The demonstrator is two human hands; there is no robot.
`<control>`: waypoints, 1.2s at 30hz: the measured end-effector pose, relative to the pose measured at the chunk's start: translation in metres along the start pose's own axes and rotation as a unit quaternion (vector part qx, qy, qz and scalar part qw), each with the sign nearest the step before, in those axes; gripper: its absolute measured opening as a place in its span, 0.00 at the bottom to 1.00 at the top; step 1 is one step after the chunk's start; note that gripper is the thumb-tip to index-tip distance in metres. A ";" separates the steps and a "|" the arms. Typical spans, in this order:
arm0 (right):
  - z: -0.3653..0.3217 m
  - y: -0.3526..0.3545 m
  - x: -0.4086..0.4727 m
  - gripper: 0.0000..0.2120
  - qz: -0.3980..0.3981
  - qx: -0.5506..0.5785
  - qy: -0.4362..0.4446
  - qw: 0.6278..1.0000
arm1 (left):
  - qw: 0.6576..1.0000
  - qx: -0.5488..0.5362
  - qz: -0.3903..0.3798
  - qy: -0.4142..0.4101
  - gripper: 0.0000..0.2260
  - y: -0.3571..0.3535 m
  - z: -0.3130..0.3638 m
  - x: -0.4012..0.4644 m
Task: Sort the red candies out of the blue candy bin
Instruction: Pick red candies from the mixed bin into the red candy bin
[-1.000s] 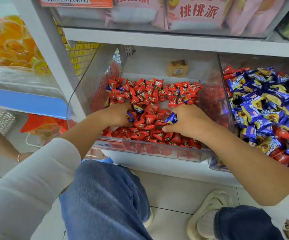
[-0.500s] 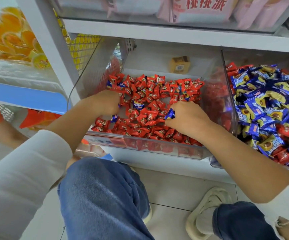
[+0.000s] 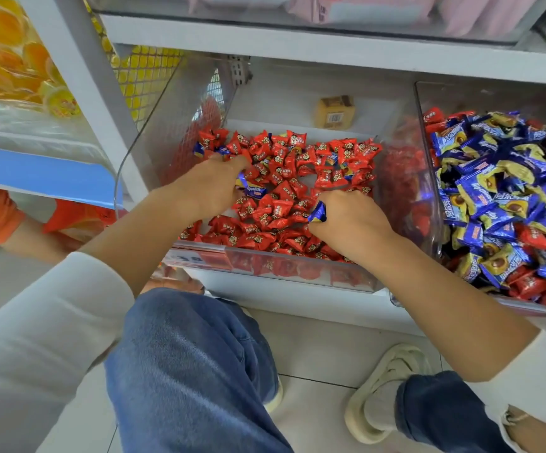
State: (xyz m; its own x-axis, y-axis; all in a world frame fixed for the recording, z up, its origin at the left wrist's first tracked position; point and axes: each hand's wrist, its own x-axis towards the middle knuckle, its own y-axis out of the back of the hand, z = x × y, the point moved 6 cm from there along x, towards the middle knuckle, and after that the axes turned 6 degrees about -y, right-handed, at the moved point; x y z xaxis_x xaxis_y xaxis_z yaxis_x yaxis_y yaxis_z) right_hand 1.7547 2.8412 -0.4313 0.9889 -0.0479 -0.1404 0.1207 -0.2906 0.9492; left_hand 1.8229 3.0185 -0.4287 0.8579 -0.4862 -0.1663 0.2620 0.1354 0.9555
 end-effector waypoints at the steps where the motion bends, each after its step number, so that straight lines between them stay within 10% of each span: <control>1: -0.002 0.002 -0.001 0.09 0.004 0.006 0.004 1.000 | 1.000 -0.007 0.009 -0.021 0.19 -0.002 0.006 0.003; 17: 0.038 0.111 -0.076 0.06 0.102 0.223 0.040 0.969 | 0.995 -0.003 0.095 -0.022 0.12 0.029 0.039 0.007; 28: 0.163 0.122 -0.095 0.12 0.180 0.213 -0.126 0.952 | 0.988 0.116 -0.063 0.075 0.21 -0.029 0.022 0.018; 36: 0.176 0.110 -0.094 0.27 0.148 0.273 -0.151 0.938 | 0.987 -0.025 0.134 0.088 0.13 0.019 0.046 0.009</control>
State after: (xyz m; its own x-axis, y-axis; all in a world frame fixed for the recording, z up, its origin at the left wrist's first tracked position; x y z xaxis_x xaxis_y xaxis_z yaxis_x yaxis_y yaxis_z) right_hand 1.6596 2.6454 -0.3637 0.8921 -0.4495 -0.0450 -0.3000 -0.6641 0.6849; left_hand 1.8151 2.9773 -0.4006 0.9616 -0.2704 0.0468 0.0331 0.2835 0.9584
